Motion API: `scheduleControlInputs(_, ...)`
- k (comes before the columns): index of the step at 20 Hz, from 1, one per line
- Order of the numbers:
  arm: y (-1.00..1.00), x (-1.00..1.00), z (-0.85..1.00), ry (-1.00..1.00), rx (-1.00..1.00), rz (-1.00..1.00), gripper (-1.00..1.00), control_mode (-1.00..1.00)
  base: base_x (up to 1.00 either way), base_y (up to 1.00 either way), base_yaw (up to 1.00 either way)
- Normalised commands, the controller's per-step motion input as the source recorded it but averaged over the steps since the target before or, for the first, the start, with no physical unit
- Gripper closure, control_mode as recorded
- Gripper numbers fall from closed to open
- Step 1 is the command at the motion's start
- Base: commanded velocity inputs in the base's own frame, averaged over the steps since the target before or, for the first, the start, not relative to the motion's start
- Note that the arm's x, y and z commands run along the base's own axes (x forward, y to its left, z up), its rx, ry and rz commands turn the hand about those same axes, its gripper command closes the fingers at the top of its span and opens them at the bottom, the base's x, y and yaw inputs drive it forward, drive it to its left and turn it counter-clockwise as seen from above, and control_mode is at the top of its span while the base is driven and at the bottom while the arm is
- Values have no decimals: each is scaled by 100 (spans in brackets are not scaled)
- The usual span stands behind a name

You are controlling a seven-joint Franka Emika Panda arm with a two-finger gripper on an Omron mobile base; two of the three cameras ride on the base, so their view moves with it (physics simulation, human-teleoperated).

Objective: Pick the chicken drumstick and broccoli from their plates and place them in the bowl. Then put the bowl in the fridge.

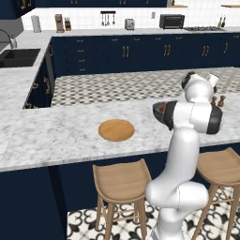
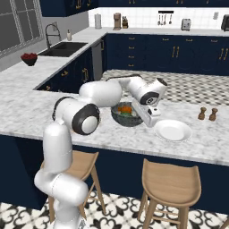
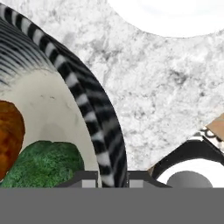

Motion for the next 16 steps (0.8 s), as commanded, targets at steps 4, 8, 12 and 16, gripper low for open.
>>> scheduleControlInputs(4,56,-63,61,-16,-1,-21,100,-100,0,0,0)
scheduleControlInputs(8,71,-54,41,0,0,-29,100,-100,0,0,0)
scheduleControlInputs(12,61,-72,52,0,-3,-32,100,-100,0,0,0)
scheduleControlInputs(16,38,-84,48,0,0,-24,100,-100,0,0,0)
